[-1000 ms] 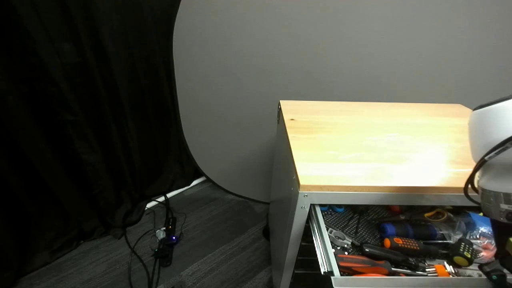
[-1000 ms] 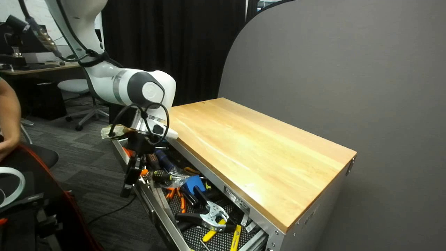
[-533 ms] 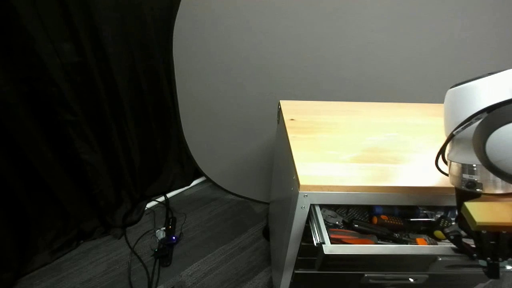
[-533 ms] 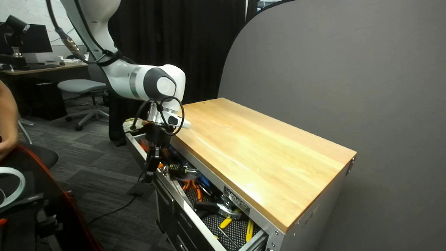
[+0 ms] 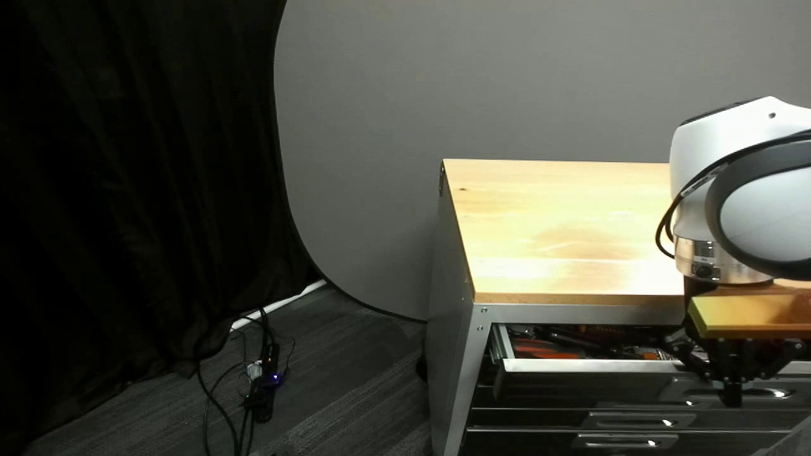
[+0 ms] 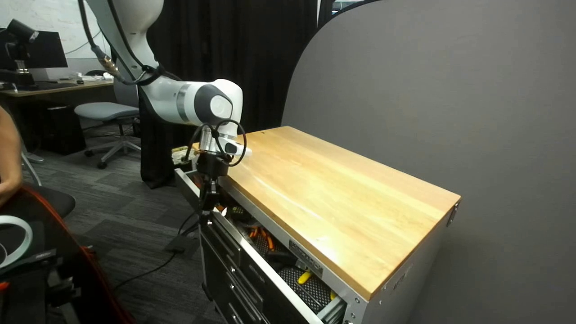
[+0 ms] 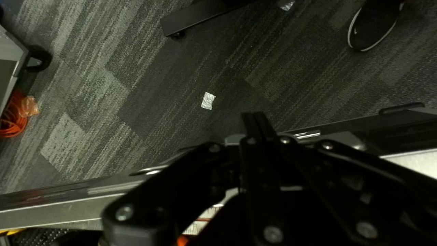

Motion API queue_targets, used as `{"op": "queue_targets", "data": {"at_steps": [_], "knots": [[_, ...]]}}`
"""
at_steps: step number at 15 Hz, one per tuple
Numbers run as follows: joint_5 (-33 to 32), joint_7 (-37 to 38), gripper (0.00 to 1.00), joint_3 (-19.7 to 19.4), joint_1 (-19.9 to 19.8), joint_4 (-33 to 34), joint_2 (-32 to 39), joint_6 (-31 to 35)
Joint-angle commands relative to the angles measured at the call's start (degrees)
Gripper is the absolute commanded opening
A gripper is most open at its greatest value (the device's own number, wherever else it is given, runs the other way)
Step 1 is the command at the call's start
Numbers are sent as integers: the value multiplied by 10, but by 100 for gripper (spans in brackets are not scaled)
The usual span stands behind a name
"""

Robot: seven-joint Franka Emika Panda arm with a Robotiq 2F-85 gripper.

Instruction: Put the screwdriver inside the open drawer and close the drawer

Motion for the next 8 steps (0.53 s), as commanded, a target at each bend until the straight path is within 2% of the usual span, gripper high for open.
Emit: {"op": "queue_targets", "data": {"at_steps": [1, 8], "knots": [[-11, -13, 6, -1, 12, 29, 32, 31], [-20, -101, 7, 10, 18, 30, 27, 63]]}}
